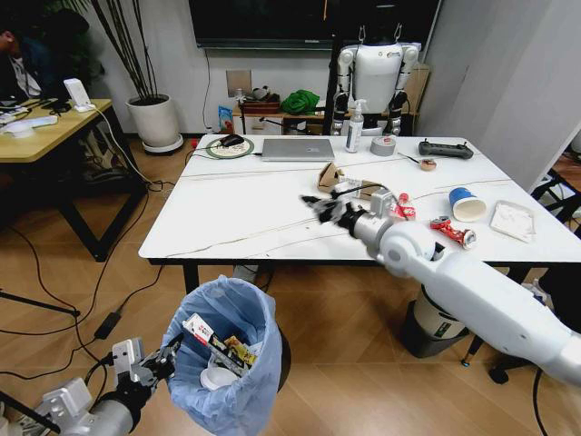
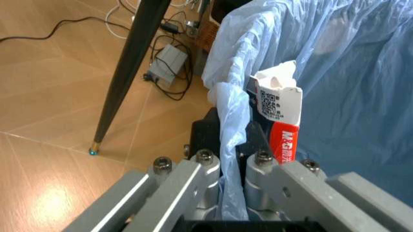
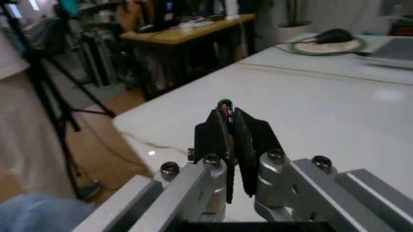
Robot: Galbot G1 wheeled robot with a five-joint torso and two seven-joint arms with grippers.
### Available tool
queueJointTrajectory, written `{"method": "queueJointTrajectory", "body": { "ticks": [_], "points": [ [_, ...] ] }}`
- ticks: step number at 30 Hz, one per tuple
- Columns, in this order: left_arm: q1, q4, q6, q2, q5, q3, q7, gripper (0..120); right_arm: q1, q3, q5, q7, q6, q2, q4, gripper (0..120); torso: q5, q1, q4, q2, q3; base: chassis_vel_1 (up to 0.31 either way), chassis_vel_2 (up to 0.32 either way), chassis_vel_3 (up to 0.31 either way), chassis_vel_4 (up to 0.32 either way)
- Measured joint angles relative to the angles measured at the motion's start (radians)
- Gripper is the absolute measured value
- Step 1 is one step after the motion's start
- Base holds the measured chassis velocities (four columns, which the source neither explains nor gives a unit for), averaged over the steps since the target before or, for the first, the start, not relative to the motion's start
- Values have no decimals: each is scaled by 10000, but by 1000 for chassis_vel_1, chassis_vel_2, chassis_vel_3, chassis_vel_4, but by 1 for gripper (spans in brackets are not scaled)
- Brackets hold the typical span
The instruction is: Pick up the trash bin and place the trash from the table into it.
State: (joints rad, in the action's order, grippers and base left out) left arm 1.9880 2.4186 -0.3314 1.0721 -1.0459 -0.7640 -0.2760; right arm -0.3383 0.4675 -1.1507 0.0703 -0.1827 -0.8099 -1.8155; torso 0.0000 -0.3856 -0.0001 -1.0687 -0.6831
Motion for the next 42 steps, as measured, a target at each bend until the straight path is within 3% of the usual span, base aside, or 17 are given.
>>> {"method": "queueJointTrajectory", "body": {
  "ticks": [5,11,19,26,28,37,42],
  "points": [
    [-47,-19,0,2,-30,-13,-11,0,291,1360,26,766,360,379,-1664,1,0,2,0,-1,1,0,0,0,0],
    [-77,-1,-7,-53,-137,-59,-37,0,1441,2823,168,1468,737,286,-2140,1,-3,2,2,-2,1,0,0,0,0],
    [-123,8,-16,17,-175,-73,-52,0,2099,3561,296,1740,808,-101,-2120,1,-2,1,2,-2,1,0,0,0,0],
    [-195,3,-30,46,-226,-44,-99,0,1890,3771,1076,2071,848,-112,-1803,3,1,-1,0,-1,0,0,0,0,0],
    [-195,6,-31,47,-241,-63,-100,0,1760,3715,1161,2108,863,-58,-1729,15,2,-1,-1,-2,0,0,0,0,0],
    [-203,6,-37,122,-184,-43,-106,0,1494,3340,1159,2077,883,-49,-1632,43,1,0,-1,-2,0,0,0,0,0],
    [-178,48,-40,221,-67,-34,-89,0,1061,1609,1082,1478,953,-324,-475,65,3,0,3,-2,0,0,0,0,0]
  ]
}}
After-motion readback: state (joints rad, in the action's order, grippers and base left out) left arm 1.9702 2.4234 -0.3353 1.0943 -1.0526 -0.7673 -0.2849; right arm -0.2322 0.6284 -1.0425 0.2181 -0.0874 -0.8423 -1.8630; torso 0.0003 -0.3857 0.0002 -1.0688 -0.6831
